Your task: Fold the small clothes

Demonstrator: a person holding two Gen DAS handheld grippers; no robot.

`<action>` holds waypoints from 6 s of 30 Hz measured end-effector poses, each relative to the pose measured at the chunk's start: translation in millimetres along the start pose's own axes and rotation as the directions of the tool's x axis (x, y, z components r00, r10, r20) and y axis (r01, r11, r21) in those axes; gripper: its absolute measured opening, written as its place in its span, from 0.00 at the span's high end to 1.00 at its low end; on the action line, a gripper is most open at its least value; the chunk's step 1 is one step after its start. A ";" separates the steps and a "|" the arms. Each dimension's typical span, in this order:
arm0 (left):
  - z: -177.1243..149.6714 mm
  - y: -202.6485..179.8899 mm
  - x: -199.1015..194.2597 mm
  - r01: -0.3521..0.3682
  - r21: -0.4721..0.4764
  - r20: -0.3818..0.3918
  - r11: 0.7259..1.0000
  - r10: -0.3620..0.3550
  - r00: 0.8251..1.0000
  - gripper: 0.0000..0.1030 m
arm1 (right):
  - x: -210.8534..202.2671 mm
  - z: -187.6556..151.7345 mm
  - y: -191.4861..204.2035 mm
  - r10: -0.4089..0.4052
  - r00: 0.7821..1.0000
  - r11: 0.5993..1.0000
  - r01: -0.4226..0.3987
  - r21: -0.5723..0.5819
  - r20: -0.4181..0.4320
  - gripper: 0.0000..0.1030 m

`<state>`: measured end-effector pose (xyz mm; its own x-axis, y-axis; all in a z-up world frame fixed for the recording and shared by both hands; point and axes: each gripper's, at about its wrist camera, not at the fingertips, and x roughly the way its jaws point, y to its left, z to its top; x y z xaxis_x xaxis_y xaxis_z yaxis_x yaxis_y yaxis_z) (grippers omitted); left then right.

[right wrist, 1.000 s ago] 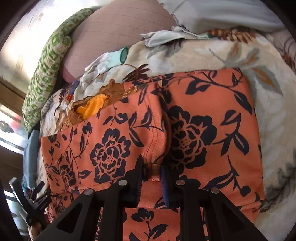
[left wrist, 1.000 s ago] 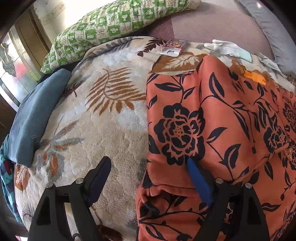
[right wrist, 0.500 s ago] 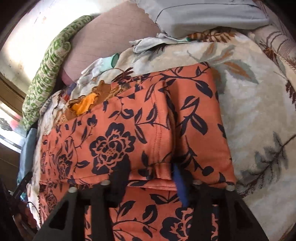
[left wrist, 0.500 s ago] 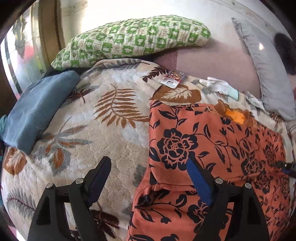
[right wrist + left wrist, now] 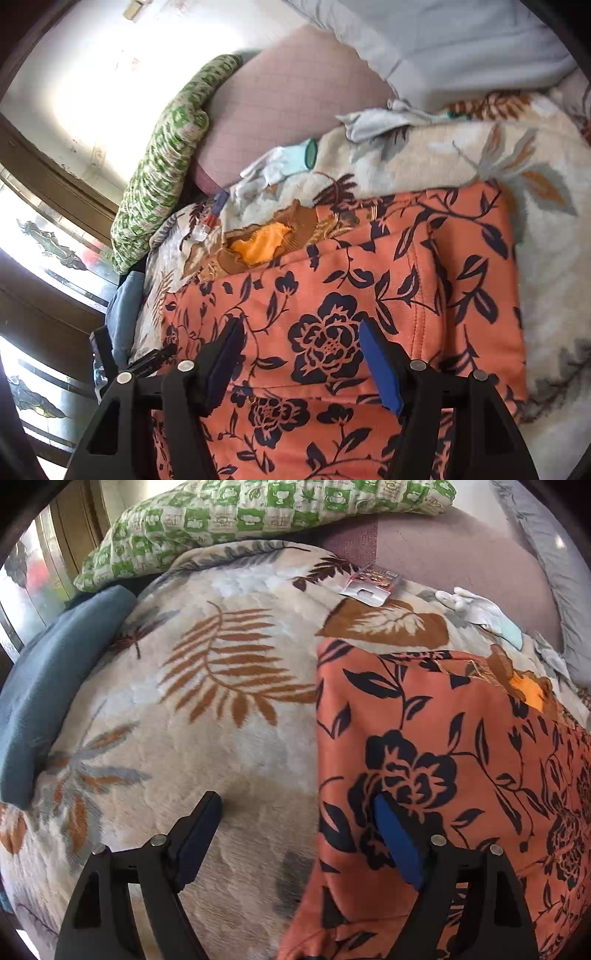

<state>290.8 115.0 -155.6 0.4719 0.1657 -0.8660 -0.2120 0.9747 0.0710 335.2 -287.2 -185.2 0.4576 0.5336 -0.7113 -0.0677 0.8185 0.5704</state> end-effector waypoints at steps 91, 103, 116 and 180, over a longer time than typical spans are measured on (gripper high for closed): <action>-233.0 80.1 -202.3 0.382 -0.191 -0.057 0.904 -0.399 0.915 0.92 | -226.2 -248.0 -67.3 0.130 0.989 0.968 -0.110 0.227 -0.075 0.92; -201.3 72.1 -234.0 0.417 -0.133 0.039 0.899 -0.415 0.909 0.92 | -233.5 -231.0 -61.9 0.286 0.957 0.916 -0.286 0.282 0.041 0.92; 28.8 29.8 -182.2 0.421 -0.083 0.132 0.903 -0.409 0.903 0.91 | -177.9 -9.0 -52.4 0.374 0.907 0.877 -0.414 0.245 0.193 0.92; -43.3 4.1 -50.1 0.205 -0.031 -0.076 0.978 -0.207 0.975 0.96 | -50.9 -43.5 -56.9 -0.137 0.973 0.989 0.122 -0.087 -0.188 0.86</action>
<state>229.2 104.1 -133.4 0.4394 -0.0516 -0.8968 -0.1368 0.9829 -0.1236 277.2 -351.6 -199.4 0.2880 0.4470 -0.8469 -0.0878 0.8930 0.4415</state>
